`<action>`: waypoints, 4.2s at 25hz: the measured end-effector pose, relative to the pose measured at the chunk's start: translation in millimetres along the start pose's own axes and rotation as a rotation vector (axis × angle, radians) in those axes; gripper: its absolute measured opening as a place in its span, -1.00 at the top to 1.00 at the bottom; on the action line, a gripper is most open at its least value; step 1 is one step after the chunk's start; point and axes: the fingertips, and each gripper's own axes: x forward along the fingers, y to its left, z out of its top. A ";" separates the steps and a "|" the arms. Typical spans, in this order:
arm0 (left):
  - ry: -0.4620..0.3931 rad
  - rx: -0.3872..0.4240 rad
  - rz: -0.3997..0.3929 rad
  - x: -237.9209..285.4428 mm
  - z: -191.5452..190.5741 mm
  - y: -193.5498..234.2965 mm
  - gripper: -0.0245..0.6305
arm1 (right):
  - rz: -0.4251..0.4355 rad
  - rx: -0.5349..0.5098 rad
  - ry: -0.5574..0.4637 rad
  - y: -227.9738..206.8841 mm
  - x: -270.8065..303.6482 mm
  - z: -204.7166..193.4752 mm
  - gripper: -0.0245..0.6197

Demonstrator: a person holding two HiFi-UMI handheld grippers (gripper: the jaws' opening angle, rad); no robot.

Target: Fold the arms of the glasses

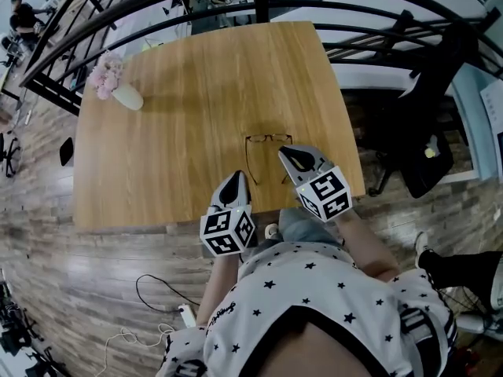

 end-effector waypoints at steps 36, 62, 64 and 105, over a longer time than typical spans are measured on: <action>0.036 -0.059 0.036 59.8 -1.2 17.1 0.90 | 0.182 -0.241 0.333 -43.2 76.0 -63.6 0.51; 0.066 -0.076 0.062 81.4 -7.4 24.5 0.90 | 0.342 -0.527 0.504 -36.2 129.5 -106.7 0.63; 0.068 -0.075 0.061 82.7 -6.9 24.7 0.90 | 0.361 -0.542 0.517 -35.2 131.8 -108.9 0.67; 0.049 -0.020 0.041 9.6 -24.6 -0.1 0.90 | 0.165 -0.474 0.382 -8.8 62.5 -58.4 0.82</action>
